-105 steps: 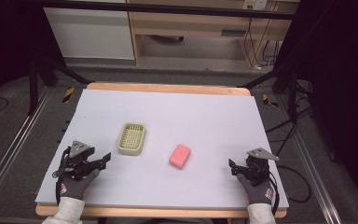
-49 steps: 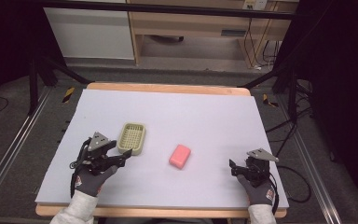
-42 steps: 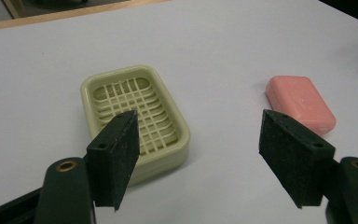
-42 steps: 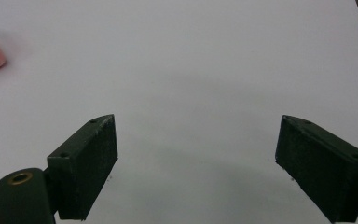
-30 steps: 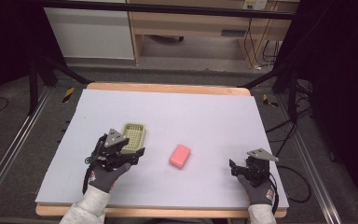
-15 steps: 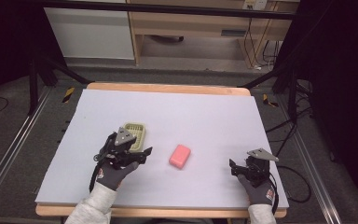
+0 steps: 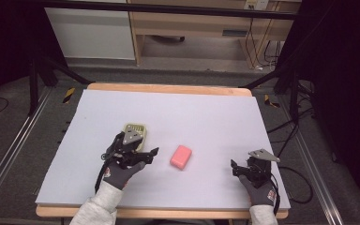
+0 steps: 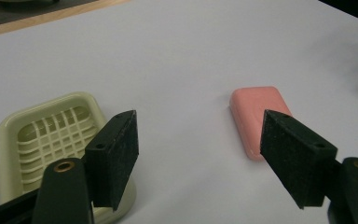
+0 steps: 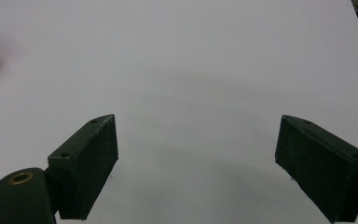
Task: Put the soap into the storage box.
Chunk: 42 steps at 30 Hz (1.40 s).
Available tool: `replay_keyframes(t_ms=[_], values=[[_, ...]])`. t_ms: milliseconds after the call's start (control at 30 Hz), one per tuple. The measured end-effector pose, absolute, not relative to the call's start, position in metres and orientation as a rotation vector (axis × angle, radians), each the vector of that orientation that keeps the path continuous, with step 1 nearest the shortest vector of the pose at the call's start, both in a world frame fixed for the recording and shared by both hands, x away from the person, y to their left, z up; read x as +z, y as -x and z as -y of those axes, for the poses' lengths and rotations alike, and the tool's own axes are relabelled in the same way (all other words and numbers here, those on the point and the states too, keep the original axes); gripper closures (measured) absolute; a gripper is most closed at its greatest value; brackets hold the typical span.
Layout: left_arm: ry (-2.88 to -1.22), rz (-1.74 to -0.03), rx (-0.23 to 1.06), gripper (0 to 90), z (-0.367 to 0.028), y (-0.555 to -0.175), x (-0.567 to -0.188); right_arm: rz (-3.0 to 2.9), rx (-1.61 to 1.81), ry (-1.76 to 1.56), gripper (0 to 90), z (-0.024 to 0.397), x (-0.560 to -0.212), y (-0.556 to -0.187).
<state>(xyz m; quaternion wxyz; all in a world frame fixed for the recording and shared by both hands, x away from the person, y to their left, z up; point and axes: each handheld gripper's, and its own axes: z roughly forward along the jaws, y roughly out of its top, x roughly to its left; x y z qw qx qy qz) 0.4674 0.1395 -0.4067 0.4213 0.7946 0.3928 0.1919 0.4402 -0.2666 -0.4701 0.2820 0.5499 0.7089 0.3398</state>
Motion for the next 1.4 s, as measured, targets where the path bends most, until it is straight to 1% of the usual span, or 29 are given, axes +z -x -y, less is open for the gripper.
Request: replay_keyframes(t_ms=[700,1400], values=[[-2.047,-0.948,0.459,27.3,-0.107,-0.475,-0.414,-1.9,0.898,-1.476,16.9,0.265,-0.47,-0.44],[-2.098,-0.928,0.456,27.0,-0.077,-0.48,-0.422,-1.895,0.886,-1.475,16.9,0.265,-0.471,-0.441]])
